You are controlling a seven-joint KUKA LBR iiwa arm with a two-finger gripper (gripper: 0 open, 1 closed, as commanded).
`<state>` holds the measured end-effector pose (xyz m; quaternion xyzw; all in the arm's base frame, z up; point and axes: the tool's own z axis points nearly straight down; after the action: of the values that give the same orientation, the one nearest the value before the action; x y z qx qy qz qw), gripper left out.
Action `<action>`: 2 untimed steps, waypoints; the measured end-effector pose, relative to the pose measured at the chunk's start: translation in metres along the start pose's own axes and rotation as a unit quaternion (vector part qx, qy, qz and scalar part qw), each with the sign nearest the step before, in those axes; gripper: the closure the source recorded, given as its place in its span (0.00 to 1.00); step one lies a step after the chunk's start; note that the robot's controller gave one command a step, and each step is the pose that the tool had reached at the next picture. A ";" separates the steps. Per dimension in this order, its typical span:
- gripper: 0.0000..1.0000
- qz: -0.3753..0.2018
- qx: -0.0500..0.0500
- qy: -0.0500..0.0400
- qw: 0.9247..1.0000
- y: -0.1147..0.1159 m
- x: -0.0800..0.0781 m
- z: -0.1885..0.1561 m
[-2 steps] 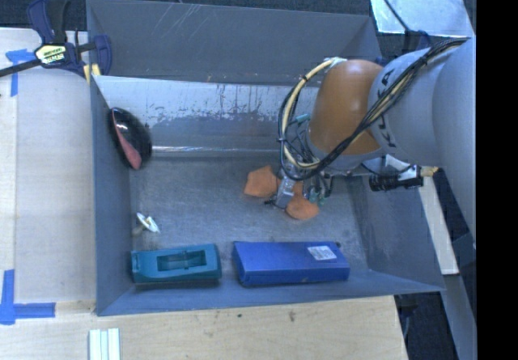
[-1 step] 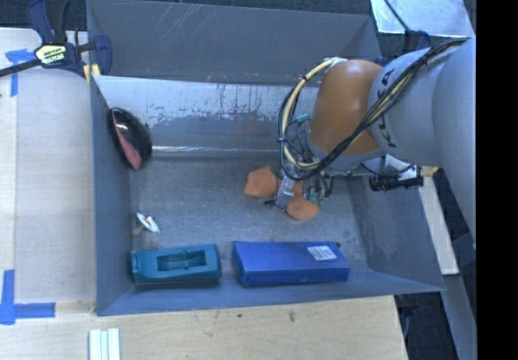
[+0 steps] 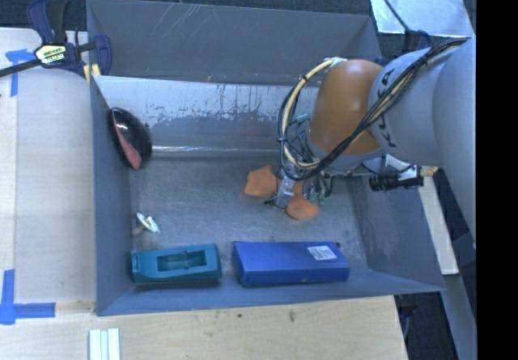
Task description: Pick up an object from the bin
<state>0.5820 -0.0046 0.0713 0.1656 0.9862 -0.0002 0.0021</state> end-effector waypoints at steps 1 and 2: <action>1.00 0.000 0.000 0.000 1.000 0.000 0.000 -0.002; 1.00 0.000 0.001 0.003 1.000 -0.001 0.001 -0.011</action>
Offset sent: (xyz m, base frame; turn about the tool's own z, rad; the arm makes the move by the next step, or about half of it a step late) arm -0.0001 -0.0001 0.0487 0.0000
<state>0.5806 -0.0047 0.0825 0.1655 0.9862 -0.0003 -0.0006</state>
